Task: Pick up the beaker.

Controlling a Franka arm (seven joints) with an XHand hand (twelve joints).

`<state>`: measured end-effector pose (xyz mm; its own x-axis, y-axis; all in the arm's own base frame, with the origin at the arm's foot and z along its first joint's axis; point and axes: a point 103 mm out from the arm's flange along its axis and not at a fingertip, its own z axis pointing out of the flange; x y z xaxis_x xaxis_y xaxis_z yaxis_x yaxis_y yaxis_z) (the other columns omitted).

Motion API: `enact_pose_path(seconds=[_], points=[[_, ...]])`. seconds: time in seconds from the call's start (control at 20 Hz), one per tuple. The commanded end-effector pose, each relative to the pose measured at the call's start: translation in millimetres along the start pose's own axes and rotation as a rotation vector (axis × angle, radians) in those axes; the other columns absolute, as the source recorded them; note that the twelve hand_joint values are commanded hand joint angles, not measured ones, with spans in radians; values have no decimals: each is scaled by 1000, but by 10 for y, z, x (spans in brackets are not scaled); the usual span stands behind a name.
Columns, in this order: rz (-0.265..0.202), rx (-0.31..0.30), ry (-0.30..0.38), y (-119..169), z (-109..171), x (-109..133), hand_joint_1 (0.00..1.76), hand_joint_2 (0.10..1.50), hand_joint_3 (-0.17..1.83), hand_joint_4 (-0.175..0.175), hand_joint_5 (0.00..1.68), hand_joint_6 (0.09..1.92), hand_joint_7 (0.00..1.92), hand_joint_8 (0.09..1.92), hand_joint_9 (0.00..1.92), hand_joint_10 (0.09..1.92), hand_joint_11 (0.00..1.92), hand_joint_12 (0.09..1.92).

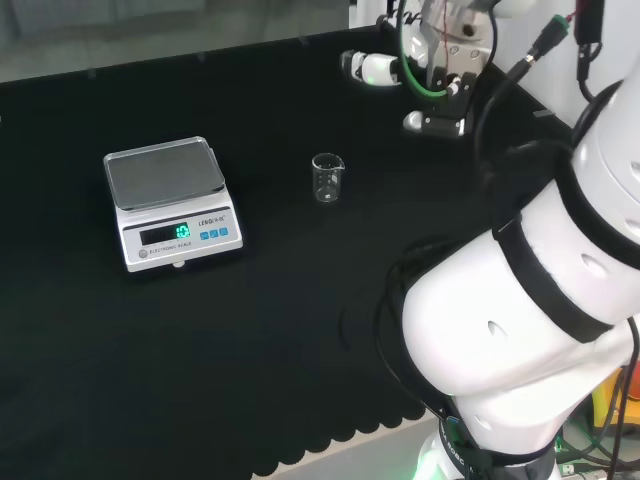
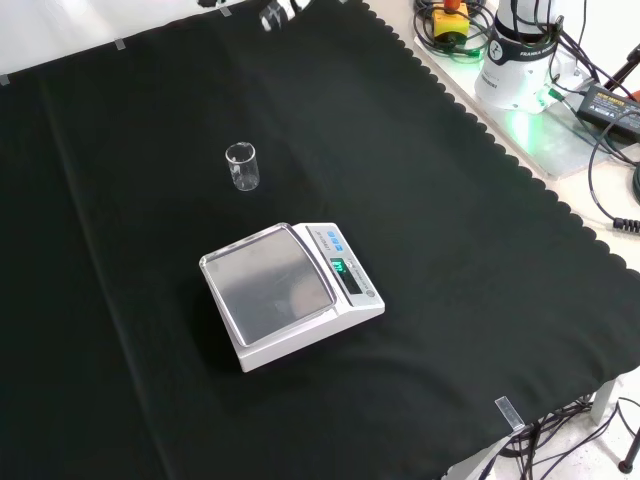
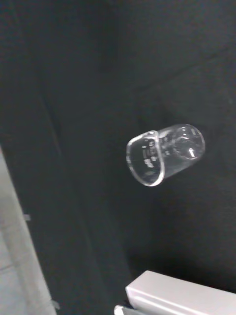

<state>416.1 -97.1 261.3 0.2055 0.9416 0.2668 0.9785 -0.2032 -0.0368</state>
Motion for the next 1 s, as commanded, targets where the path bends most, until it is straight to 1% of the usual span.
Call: enact_pose_path(seconds=[0.05,0.15,0.2,0.35,0.5,0.7,0.9,1.0], points=[[-7,37,19,103,267,87,149,972,261,-53,244,87,0,782,0,767,0,1515],[-7,45,39,119,346,82,150,972,260,-53,244,87,0,783,0,768,0,1516],[-17,52,48,130,387,86,151,972,260,-53,245,87,0,784,0,768,0,1516],[-24,81,60,169,516,86,155,972,257,-54,247,87,0,788,0,772,0,1519],[-17,96,83,208,643,66,156,972,256,-55,248,87,0,790,0,774,0,1520],[-6,109,94,274,795,25,158,971,254,-56,250,87,2,796,0,777,0,1521],[16,106,104,340,922,-29,160,970,251,-58,255,87,4,802,0,781,0,1522],[19,104,109,373,991,-37,163,969,250,-59,258,87,5,805,0,783,0,1523]])
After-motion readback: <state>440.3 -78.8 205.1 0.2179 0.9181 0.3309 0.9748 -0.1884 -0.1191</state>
